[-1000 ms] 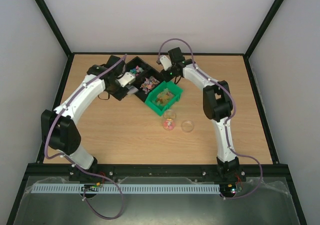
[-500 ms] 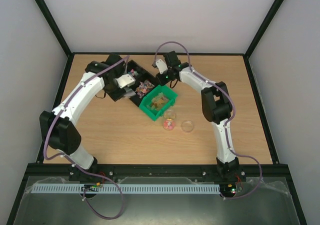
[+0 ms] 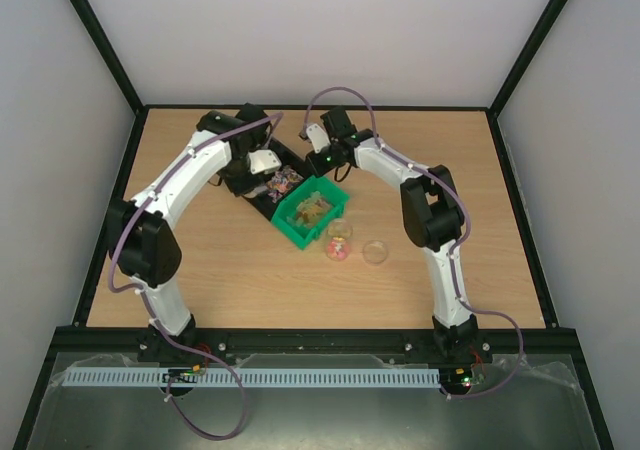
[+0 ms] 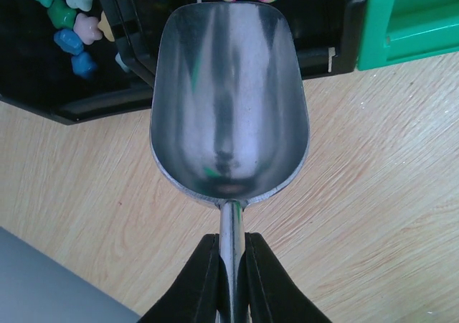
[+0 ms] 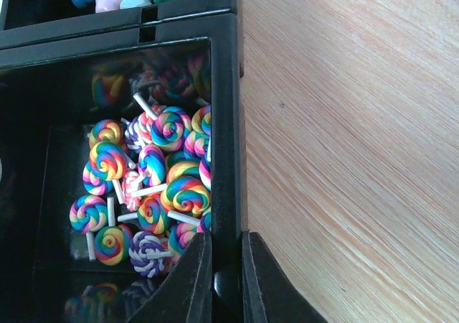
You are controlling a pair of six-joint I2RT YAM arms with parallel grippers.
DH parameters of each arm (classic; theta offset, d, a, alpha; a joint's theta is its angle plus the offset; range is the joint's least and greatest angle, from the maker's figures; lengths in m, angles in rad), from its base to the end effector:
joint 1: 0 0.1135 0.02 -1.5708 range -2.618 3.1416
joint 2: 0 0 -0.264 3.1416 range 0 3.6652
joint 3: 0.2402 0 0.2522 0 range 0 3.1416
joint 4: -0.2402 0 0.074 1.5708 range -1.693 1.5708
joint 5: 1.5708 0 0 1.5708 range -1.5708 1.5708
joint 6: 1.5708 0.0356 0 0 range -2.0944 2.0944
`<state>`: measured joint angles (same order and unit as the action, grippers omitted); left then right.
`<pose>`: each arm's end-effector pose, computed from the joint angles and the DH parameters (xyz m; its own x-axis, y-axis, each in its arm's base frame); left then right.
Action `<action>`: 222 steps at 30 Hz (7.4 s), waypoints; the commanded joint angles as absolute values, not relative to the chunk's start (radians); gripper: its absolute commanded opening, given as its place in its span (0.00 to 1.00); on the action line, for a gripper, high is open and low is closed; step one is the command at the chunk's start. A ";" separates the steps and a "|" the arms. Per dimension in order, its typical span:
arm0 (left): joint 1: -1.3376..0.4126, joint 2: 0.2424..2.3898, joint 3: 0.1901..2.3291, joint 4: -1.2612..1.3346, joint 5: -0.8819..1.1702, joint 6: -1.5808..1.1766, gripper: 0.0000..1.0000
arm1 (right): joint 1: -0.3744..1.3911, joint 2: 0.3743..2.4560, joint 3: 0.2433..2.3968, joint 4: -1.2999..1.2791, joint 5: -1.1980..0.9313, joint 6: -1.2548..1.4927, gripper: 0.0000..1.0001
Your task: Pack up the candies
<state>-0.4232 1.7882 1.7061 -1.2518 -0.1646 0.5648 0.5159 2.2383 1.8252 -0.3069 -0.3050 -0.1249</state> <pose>0.3230 -0.1391 0.3049 -0.5506 0.8271 -0.1130 0.7870 0.5594 0.2602 0.4410 0.2624 0.2063 -0.4860 -0.4122 -0.7706 -0.7332 0.6722 0.1028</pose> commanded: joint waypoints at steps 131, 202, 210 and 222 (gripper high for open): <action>-0.344 1.913 1.157 -0.345 0.387 0.348 0.02 | 0.558 2.131 1.600 -0.235 -0.511 -0.115 0.01; -0.086 1.546 0.727 0.149 0.678 0.403 0.02 | 0.494 2.176 1.670 -0.271 -0.442 -0.051 0.35; -0.068 1.487 0.733 0.121 0.675 0.426 0.02 | 0.478 2.138 1.685 -0.275 -0.448 -0.048 0.59; -0.066 1.328 0.822 -0.180 0.697 0.586 0.02 | 0.429 2.051 1.732 -0.318 -0.482 -0.059 0.99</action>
